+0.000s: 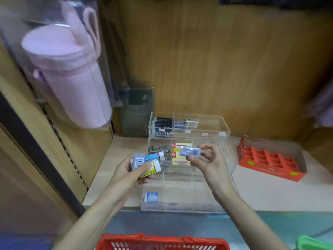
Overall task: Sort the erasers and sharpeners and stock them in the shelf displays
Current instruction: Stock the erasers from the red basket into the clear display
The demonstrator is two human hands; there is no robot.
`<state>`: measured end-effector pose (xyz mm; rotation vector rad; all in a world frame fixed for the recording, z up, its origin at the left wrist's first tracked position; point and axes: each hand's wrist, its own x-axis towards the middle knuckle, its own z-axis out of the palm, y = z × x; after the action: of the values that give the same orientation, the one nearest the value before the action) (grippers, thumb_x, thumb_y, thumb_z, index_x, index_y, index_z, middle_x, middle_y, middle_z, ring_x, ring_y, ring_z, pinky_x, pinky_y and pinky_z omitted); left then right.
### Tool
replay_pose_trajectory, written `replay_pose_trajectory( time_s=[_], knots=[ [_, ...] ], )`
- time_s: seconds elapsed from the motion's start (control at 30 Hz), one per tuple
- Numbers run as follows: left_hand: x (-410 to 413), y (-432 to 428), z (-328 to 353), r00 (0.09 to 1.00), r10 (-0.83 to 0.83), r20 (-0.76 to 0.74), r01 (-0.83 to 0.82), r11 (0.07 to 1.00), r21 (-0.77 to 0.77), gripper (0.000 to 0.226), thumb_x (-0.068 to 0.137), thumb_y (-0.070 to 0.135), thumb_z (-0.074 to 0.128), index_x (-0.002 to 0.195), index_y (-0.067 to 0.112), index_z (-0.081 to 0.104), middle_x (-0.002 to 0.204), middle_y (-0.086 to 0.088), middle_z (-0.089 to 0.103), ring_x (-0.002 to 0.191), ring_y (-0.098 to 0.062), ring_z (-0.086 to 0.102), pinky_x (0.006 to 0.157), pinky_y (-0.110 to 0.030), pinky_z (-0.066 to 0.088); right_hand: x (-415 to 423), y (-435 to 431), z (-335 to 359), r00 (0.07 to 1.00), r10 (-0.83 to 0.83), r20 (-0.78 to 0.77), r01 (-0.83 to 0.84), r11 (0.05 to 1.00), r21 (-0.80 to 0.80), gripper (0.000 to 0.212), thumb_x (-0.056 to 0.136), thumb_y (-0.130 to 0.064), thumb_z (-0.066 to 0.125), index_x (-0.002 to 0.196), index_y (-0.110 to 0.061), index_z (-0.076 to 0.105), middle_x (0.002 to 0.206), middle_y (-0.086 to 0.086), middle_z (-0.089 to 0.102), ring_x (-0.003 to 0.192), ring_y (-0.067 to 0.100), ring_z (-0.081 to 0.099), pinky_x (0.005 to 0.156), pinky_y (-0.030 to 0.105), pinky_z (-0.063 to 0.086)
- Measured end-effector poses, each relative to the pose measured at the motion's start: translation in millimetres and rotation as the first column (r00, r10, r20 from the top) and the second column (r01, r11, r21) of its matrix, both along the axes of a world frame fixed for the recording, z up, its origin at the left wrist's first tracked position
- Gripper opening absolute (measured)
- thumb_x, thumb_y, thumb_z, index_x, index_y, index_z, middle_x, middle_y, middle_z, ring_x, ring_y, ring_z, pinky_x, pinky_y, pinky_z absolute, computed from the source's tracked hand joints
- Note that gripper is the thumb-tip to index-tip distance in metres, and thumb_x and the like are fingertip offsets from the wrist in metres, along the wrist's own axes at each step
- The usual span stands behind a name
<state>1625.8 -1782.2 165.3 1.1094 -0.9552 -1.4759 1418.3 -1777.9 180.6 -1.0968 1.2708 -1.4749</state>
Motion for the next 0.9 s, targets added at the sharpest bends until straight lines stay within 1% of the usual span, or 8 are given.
replay_pose_trajectory(
  time_s=[0.1, 0.13, 0.2, 0.27, 0.4, 0.57, 0.67, 0.9],
  knots=[
    [-4, -16, 7, 1.0, 0.014, -0.023, -0.015, 0.999, -0.03, 0.02, 0.081, 0.001, 0.069, 0.098, 0.005, 0.059, 0.077, -0.009, 0.071, 0.06, -0.016, 0.066, 0.05, -0.02, 0.051, -14, -46, 27, 0.993, -0.088, -0.082, 0.081, 0.993, -0.081, 0.03, 0.076, 0.007, 0.071, 0.088, -0.013, 0.051, 0.083, 0.007, 0.066, 0.068, 0.008, 0.066, 0.058, 0.018, 0.052],
    [-6, -21, 9, 0.999, 0.017, -0.036, -0.018, 0.999, -0.039, 0.017, 0.084, 0.0, 0.065, 0.099, 0.005, 0.059, 0.075, -0.007, 0.071, 0.059, -0.015, 0.065, 0.049, -0.02, 0.051, -17, -62, 35, 0.973, -0.134, -0.188, 0.115, 0.987, -0.11, 0.027, 0.076, 0.001, 0.074, 0.086, -0.014, 0.053, 0.082, 0.004, 0.065, 0.068, 0.009, 0.064, 0.058, 0.018, 0.052],
    [-8, -28, 12, 0.999, 0.01, -0.052, -0.013, 0.998, -0.058, 0.014, 0.086, -0.001, 0.059, 0.099, 0.005, 0.058, 0.073, -0.006, 0.071, 0.057, -0.014, 0.065, 0.048, -0.019, 0.05, -23, -94, 46, 0.83, -0.196, -0.522, 0.154, 0.98, -0.123, 0.024, 0.075, -0.018, 0.078, 0.084, -0.013, 0.056, 0.075, -0.004, 0.06, 0.066, 0.009, 0.057, 0.055, 0.018, 0.046],
    [-8, -34, 13, 0.999, 0.007, -0.044, -0.01, 0.997, -0.074, 0.015, 0.086, -0.001, 0.059, 0.1, 0.005, 0.059, 0.072, -0.006, 0.071, 0.056, -0.014, 0.064, 0.047, -0.019, 0.049, -27, -121, 47, 0.675, -0.159, -0.72, 0.164, 0.984, -0.064, 0.026, 0.075, -0.028, 0.078, 0.081, -0.014, 0.057, 0.07, -0.007, 0.057, 0.065, 0.011, 0.053, 0.049, 0.017, 0.036],
    [-6, -42, 11, 0.999, 0.022, -0.044, -0.025, 0.998, -0.055, 0.022, 0.08, -0.003, 0.068, 0.099, 0.004, 0.058, 0.07, -0.008, 0.071, 0.052, -0.016, 0.064, 0.043, -0.02, 0.049, -25, -155, 26, 0.708, 0.009, -0.706, 0.171, 0.968, 0.184, 0.03, 0.068, -0.023, 0.083, 0.068, -0.018, 0.053, 0.081, 0.004, 0.066, 0.078, 0.021, 0.06, 0.063, 0.03, 0.046],
    [2, -47, 3, 0.999, 0.033, -0.032, -0.035, 0.998, -0.061, 0.065, 0.042, 0.022, 0.08, 0.1, 0.0, 0.059, 0.075, -0.014, 0.07, 0.055, -0.02, 0.063, 0.042, -0.022, 0.047, -12, -169, 13, 0.735, 0.014, -0.678, 0.18, 0.96, 0.215, 0.031, 0.072, -0.024, 0.081, 0.06, -0.019, 0.053, 0.069, -0.001, 0.063, 0.073, 0.018, 0.06, 0.06, 0.029, 0.044],
    [2, -47, 2, 0.999, 0.03, -0.031, -0.032, 0.998, -0.06, 0.074, 0.036, 0.029, 0.079, 0.101, -0.001, 0.059, 0.078, -0.015, 0.071, 0.057, -0.02, 0.064, 0.043, -0.022, 0.047, -4, -178, -2, 0.661, 0.027, -0.75, 0.245, 0.937, 0.25, 0.023, 0.073, -0.036, 0.079, 0.072, -0.019, 0.063, 0.076, -0.003, 0.065, 0.075, 0.02, 0.06, 0.059, 0.027, 0.042],
    [3, -44, 4, 0.999, 0.027, -0.033, -0.029, 0.996, -0.082, 0.043, 0.063, 0.012, 0.073, 0.101, 0.0, 0.059, 0.078, -0.015, 0.071, 0.057, -0.021, 0.064, 0.044, -0.021, 0.047, -7, -183, -7, 0.459, 0.016, -0.888, 0.385, 0.898, 0.215, 0.036, 0.078, -0.052, 0.069, 0.078, -0.017, 0.058, 0.079, 0.0, 0.065, 0.078, 0.021, 0.059, 0.073, 0.031, 0.038]
  ],
)
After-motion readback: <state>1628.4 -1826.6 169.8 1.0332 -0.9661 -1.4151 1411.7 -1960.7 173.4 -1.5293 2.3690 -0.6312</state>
